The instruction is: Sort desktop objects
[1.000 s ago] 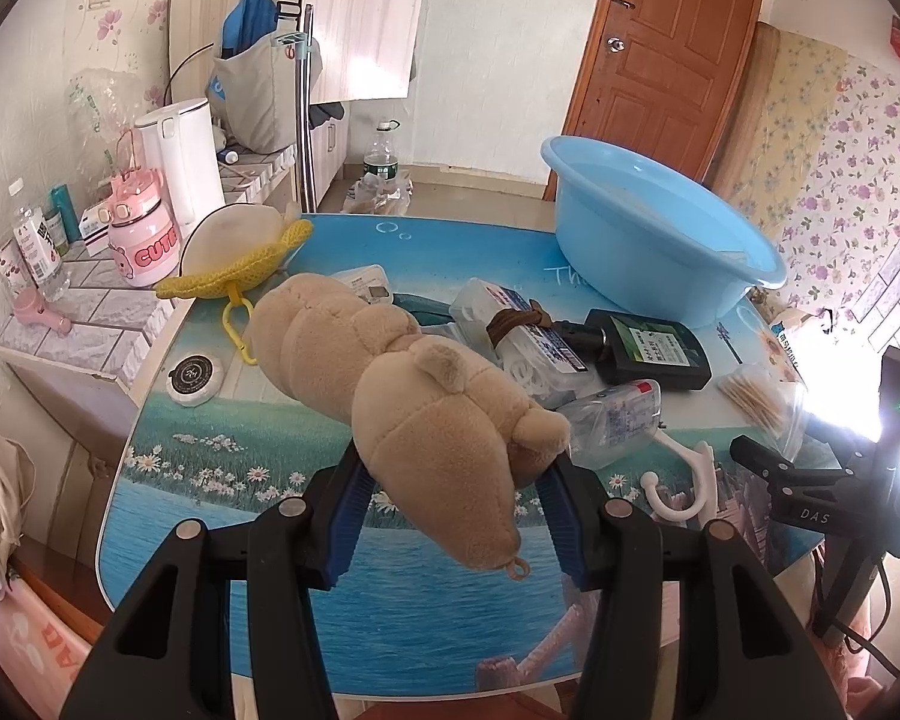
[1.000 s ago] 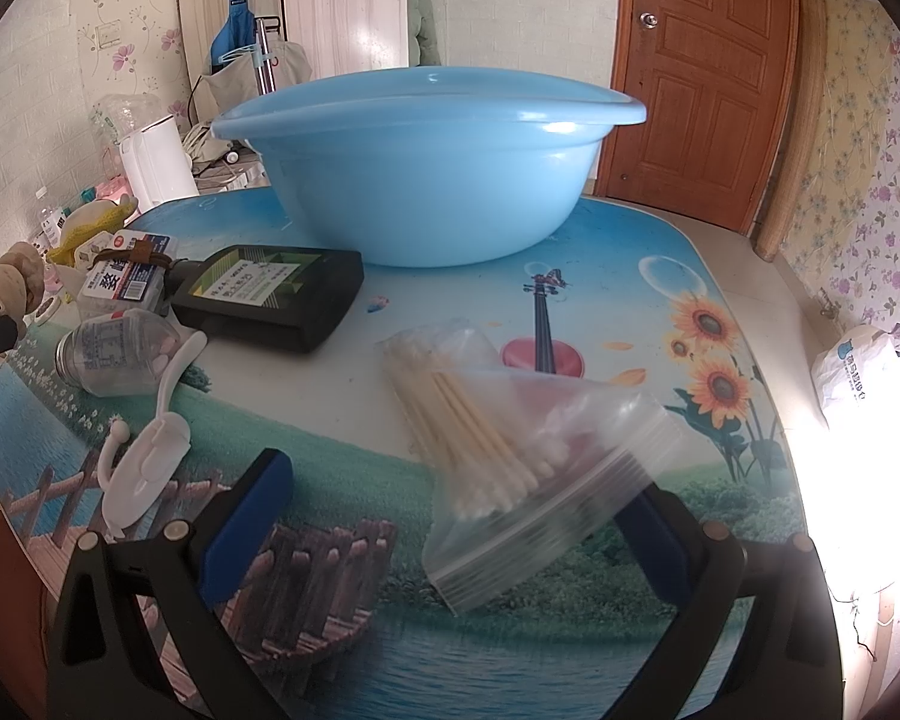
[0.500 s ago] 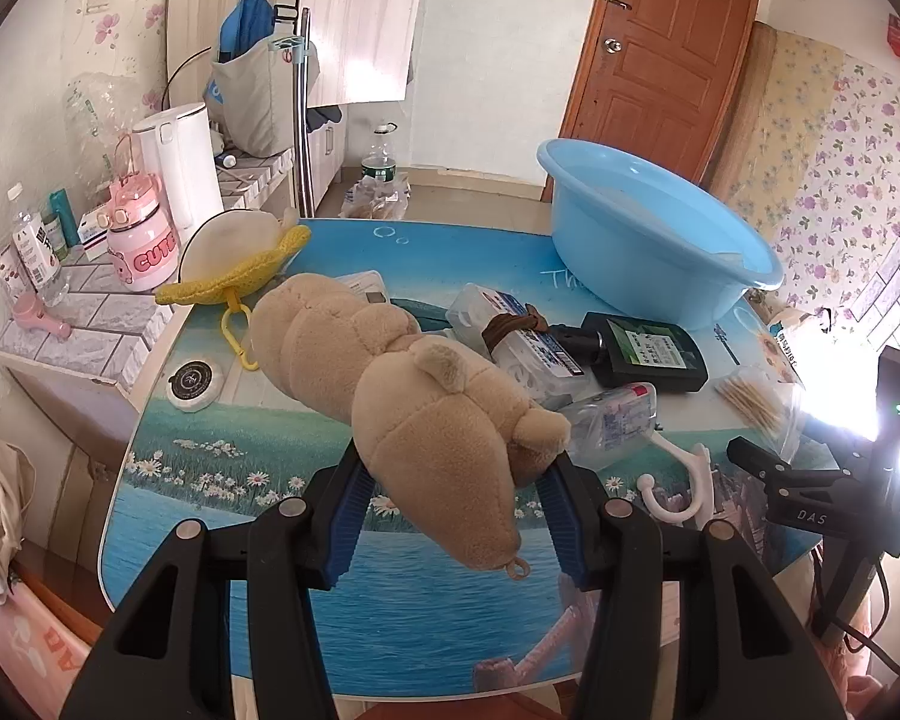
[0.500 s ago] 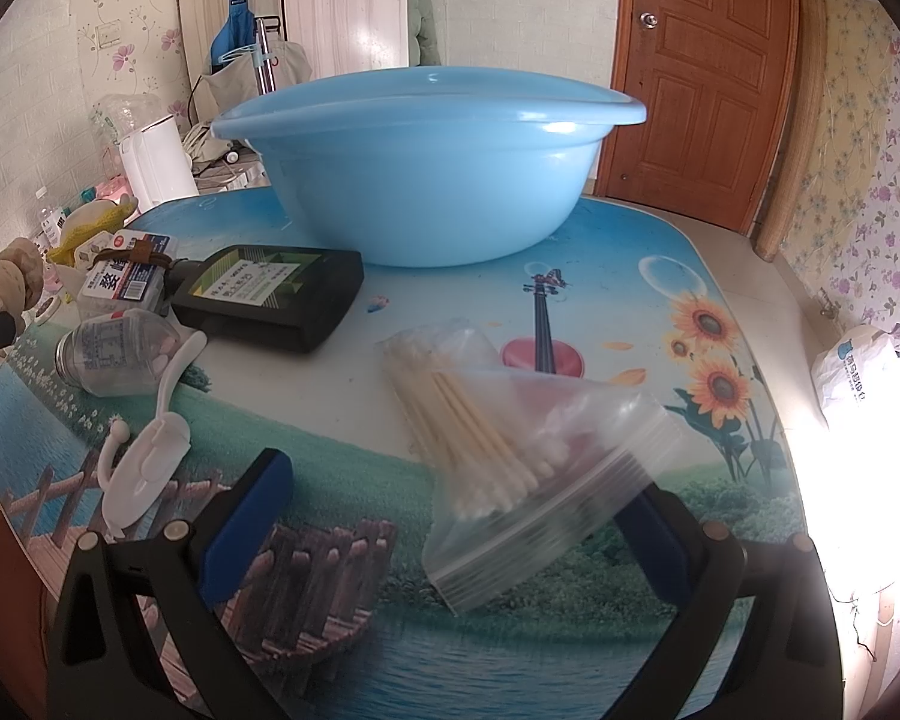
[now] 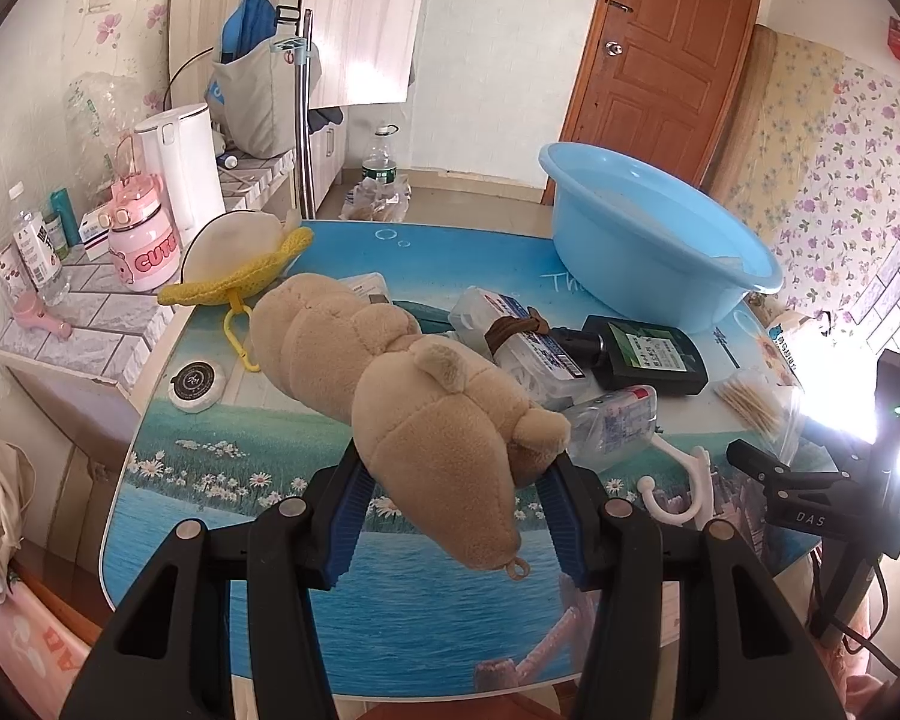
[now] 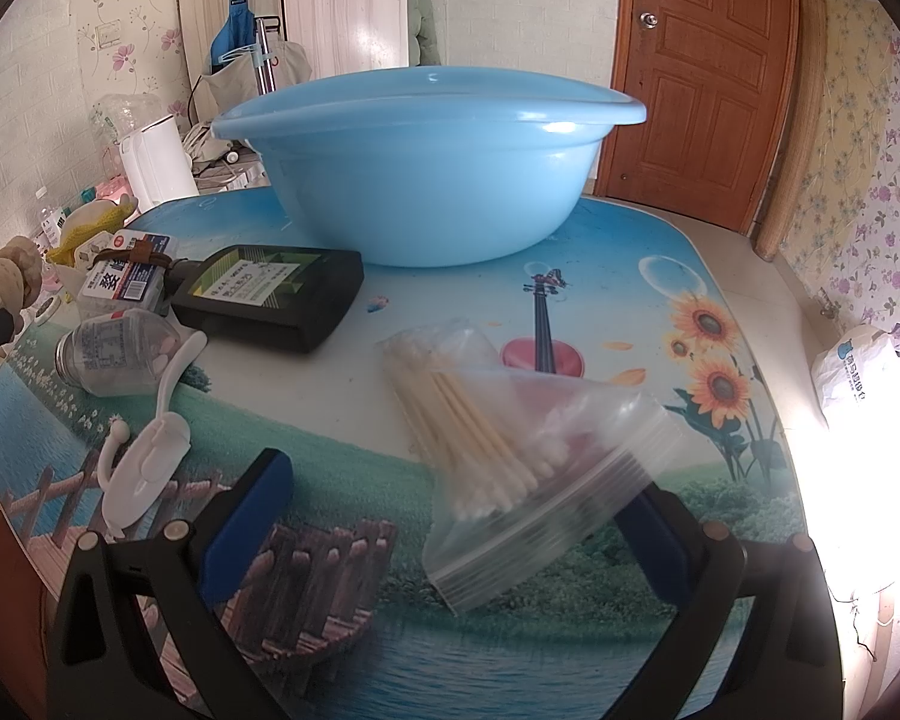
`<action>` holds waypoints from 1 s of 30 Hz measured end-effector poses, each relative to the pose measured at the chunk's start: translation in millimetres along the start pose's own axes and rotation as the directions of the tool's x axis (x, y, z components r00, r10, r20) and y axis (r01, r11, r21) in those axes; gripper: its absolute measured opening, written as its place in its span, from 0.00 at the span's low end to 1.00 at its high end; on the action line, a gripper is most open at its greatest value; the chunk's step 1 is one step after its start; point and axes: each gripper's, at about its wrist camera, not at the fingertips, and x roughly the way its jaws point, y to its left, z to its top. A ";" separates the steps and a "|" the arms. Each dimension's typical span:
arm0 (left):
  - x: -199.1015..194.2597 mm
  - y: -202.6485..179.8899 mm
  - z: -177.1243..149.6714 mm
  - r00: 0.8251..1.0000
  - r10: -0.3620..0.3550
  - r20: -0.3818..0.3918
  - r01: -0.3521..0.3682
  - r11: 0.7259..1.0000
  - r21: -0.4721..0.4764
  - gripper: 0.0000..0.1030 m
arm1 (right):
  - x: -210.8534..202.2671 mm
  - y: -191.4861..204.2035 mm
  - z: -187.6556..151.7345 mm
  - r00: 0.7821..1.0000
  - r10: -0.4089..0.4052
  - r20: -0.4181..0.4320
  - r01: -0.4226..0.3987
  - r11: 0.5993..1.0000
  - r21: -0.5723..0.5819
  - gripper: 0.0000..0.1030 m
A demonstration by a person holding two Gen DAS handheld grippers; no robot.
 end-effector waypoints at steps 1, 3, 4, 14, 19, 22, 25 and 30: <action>0.2 0.0 0.0 1.000 -0.001 -0.001 0.001 1.000 -0.002 0.50 | 0.0 0.0 0.0 1.000 0.000 0.000 0.000 1.000 0.000 1.00; 0.2 0.2 -0.9 1.000 -0.001 -0.002 0.001 1.000 -0.003 0.50 | 0.3 0.0 0.2 1.000 0.000 0.000 0.000 1.000 0.000 1.00; 0.3 0.3 -0.8 1.000 0.000 -0.001 0.000 1.000 -0.002 0.50 | 0.0 0.0 0.0 1.000 0.000 0.000 0.000 1.000 0.000 1.00; 0.4 3.5 -4.3 1.000 0.003 -0.002 -0.003 1.000 -0.013 0.50 | 0.2 -0.1 0.1 1.000 0.000 0.000 0.000 1.000 0.000 1.00; -0.2 3.8 -4.0 1.000 0.002 0.001 -0.002 1.000 -0.011 0.50 | 0.1 -0.1 0.0 1.000 0.000 0.000 0.000 1.000 0.000 1.00; -0.2 3.9 -3.9 1.000 0.002 0.000 -0.002 1.000 -0.011 0.50 | 0.1 -0.1 0.0 1.000 0.000 0.000 0.000 1.000 0.000 1.00; -0.3 4.7 -3.8 1.000 0.003 0.000 -0.003 1.000 -0.015 0.50 | 0.4 -0.2 0.3 1.000 0.000 0.000 0.000 1.000 0.000 1.00; -0.8 6.0 -3.5 1.000 0.004 0.001 -0.004 1.000 -0.015 0.50 | 0.1 -0.4 0.0 1.000 0.000 0.000 0.000 1.000 0.000 1.00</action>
